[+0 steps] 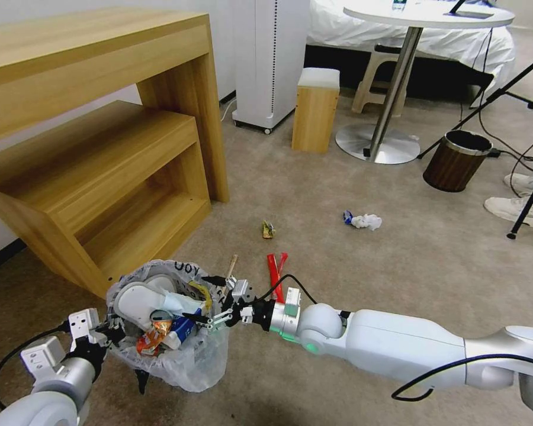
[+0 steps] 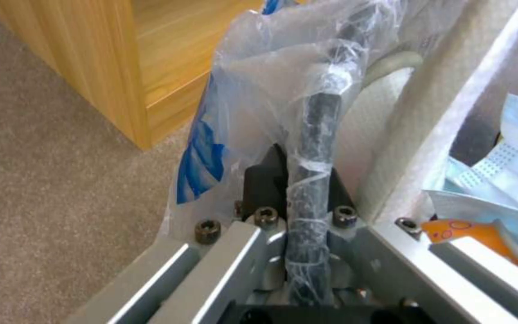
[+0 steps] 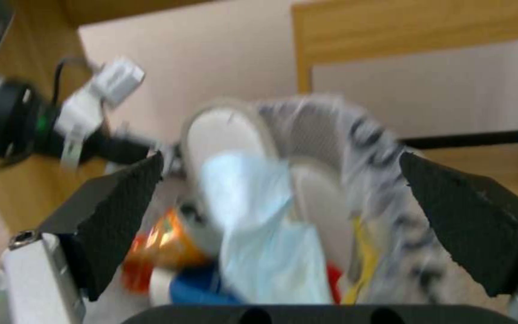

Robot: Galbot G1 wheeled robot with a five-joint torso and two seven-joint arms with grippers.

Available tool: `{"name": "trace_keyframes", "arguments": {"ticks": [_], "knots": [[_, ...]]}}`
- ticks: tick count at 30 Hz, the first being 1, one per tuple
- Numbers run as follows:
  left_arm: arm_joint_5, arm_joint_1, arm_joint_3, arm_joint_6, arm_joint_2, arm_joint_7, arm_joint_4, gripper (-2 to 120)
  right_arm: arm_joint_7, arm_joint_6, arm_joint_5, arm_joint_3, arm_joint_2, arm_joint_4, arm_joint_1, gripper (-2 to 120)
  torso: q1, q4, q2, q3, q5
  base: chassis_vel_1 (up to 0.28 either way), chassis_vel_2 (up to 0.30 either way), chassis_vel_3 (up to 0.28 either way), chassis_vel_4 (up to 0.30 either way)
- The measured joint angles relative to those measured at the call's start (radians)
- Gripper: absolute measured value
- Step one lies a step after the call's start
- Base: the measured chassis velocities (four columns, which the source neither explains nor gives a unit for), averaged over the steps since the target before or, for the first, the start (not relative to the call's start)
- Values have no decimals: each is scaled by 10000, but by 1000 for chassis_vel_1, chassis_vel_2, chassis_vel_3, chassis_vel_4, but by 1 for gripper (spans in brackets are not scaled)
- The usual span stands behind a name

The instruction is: Pick up the trash bin and place the garbage on the floor into it.

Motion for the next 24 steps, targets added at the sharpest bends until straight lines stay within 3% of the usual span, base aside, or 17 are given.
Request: {"name": "trace_keyframes", "arguments": {"ticks": [7, 9, 10, 11, 13, 14, 18, 19, 21, 22, 24], "knots": [[34, 2, -6, -1, 16, 4, 32, 0, 715, -393, 60, 1915, -9, 563, -729, 100, 0, 1, 0, 0, 0, 0, 0, 0, 0], [29, 35, -22, 0, 29, 4, 6, 0, 1432, -732, 147, 3438, -168, 817, -1221, 100, 0, 1, 0, 0, 0, 0, 0, 0, 0], [29, 35, -22, 0, 29, 4, 6, 0, 1432, -732, 147, 3438, -168, 817, -1221, 100, 0, 1, 0, 0, 0, 0, 0, 0, 0], [33, 47, -25, 0, 17, 10, -3, 0, 1747, -866, 146, 4072, -238, 886, -1467, 100, 0, 1, 0, 0, 0, 0, 0, 0, 0], [98, 54, -30, -3, -22, 50, -9, 0, 2805, -1570, -102, 5584, -371, 1144, -2090, 100, 0, 1, 0, 0, 1, 0, 0, 0, 0], [98, 54, -30, -3, -22, 50, -9, 0, 2805, -1570, -102, 5584, -371, 1144, -2090, 100, 0, 1, 0, 0, 1, 0, 0, 0, 0], [243, 82, -10, -33, -15, 171, -84, 0, 4941, -3410, -744, 8182, -621, 1794, -3448, 100, 0, 1, 0, 0, 2, 0, 0, 0, 0], [243, 82, -10, -33, -15, 171, -84, 0, 4941, -3410, -744, 8182, -621, 1794, -3448, 100, 0, 1, 0, 0, 2, 0, 0, 0, 0], [243, 66, 3, -34, -6, 182, -142, 0, 5678, -4151, -851, 9587, -747, 2167, -4359, 100, 0, -2, 0, 0, 3, 0, 0, 0, 0], [243, 66, 3, -34, -6, 182, -142, 0, 5678, -4151, -851, 9587, -747, 2167, -4359, 100, 0, -2, 0, 0, 3, 0, 0, 0, 0], [298, 75, -4, -47, -1, 246, -208, 0, 5880, -4328, -1072, 10845, -819, 2401, -5205, 100, 0, -2, 0, 0, 1, 0, 0, 0, 0]]}}
